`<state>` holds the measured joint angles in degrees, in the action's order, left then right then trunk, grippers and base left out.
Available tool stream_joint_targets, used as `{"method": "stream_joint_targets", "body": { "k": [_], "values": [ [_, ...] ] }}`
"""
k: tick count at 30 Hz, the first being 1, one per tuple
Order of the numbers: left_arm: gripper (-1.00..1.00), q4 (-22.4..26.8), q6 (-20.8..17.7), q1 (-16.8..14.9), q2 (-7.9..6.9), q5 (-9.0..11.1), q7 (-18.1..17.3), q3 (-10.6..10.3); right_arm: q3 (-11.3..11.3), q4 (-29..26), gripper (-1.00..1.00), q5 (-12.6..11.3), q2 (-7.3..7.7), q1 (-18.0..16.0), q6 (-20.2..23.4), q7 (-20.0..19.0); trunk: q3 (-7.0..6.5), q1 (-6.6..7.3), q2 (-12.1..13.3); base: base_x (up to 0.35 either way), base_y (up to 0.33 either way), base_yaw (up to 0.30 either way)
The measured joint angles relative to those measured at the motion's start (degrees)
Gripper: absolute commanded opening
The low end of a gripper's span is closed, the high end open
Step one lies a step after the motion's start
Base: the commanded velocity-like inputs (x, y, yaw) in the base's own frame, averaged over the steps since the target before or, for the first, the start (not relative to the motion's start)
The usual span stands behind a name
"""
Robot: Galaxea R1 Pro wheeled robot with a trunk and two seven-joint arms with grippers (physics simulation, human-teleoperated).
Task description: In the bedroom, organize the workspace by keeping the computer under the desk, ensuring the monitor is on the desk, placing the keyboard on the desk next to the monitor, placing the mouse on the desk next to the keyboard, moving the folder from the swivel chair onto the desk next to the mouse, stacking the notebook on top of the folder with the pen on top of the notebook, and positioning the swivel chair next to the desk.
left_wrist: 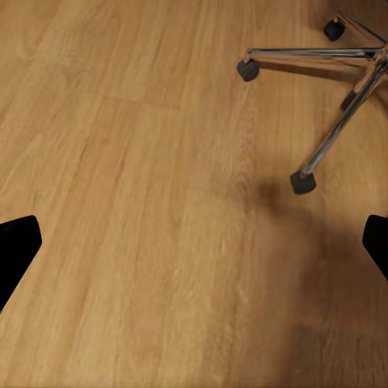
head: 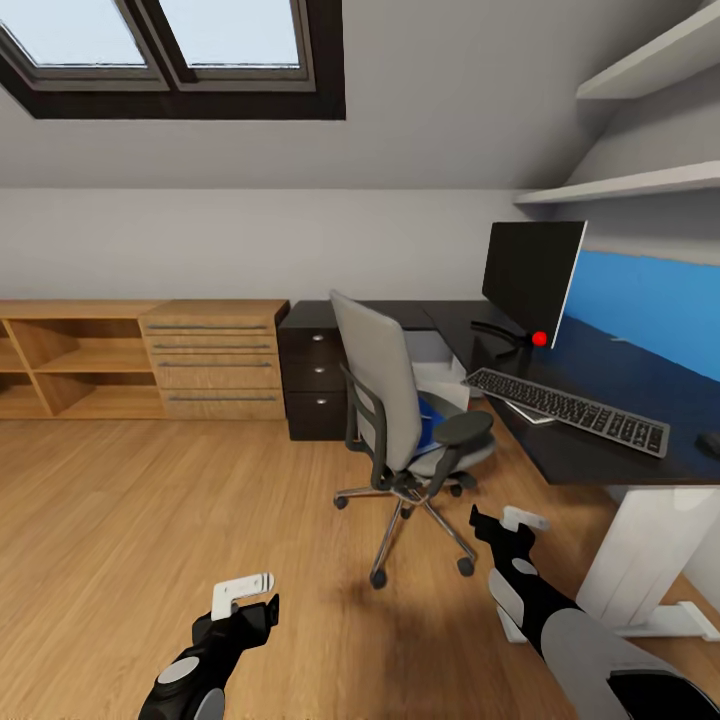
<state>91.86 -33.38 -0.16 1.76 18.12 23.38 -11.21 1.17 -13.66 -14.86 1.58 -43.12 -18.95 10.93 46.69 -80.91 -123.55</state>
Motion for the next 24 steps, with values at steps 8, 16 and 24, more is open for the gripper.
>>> {"method": "stream_joint_targets", "body": {
  "k": [8,16,24],
  "values": [
    [1.00,0.0,0.0,0.0,0.00,0.0,0.0,-0.1,0.0,-0.1,1.00,0.0,0.00,0.0,0.0,0.0,1.44,-1.76,-3.2,0.000,0.000,0.000],
    [1.00,0.0,0.0,0.0,0.00,0.0,0.1,-0.1,0.0,0.0,1.00,0.0,0.00,0.0,-0.1,0.0,2.87,-3.52,-6.4,0.000,0.000,0.000],
    [1.00,0.0,0.0,0.0,0.00,0.0,0.0,-0.1,0.0,0.0,1.00,0.0,-0.02,0.1,-1.9,-0.1,4.31,-5.27,-9.6,0.000,0.000,0.000]
  ]
}}
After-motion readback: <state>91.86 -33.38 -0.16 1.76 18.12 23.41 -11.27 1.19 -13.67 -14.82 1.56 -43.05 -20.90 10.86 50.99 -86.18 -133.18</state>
